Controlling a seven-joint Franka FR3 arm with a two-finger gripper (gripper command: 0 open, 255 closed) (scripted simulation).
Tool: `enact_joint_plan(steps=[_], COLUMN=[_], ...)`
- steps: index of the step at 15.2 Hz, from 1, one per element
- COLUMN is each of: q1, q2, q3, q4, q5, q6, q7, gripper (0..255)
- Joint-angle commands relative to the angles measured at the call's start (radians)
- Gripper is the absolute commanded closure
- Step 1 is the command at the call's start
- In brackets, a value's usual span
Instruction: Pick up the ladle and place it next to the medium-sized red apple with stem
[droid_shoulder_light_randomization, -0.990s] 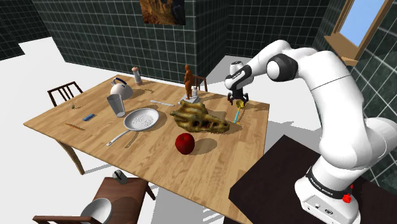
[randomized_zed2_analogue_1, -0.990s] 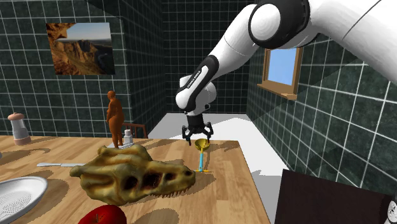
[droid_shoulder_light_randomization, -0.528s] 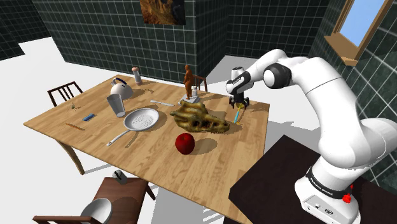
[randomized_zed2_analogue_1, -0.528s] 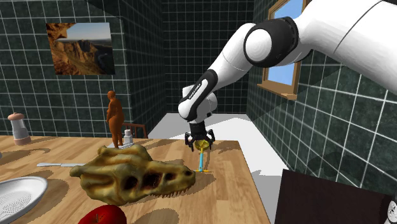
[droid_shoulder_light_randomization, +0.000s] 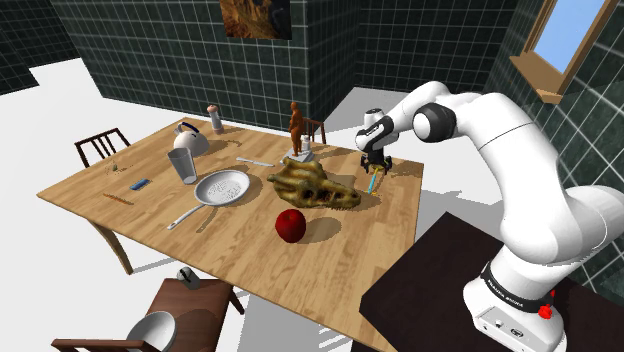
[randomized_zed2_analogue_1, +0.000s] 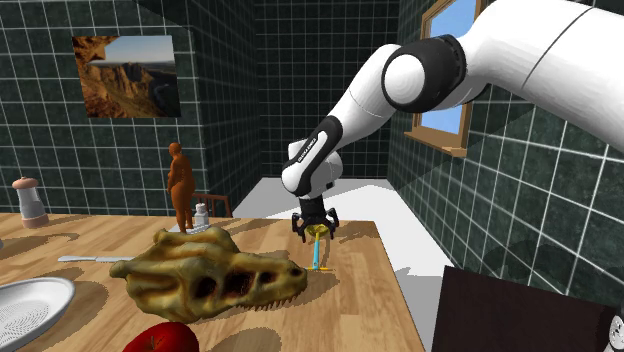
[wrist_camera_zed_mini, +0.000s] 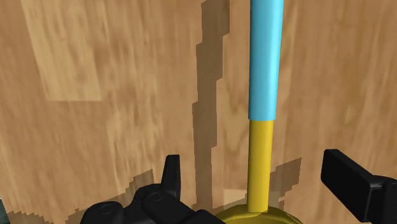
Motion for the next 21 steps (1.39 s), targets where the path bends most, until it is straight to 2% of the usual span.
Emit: enact_joint_plan(steps=[1,2,3,12,21], q1=[0.0,0.0,0.0,0.0,0.005], q2=[0.0,0.0,0.0,0.0,-0.101], q3=[0.0,0.0,0.0,0.0,-0.003], q4=[0.0,0.0,0.0,0.0,-0.054], q5=[0.0,0.0,0.0,0.0,-0.003], q6=[0.0,0.0,0.0,0.0,-0.047], q7=[0.0,0.0,0.0,0.0,-0.008], gripper=[0,0,255,255,255])
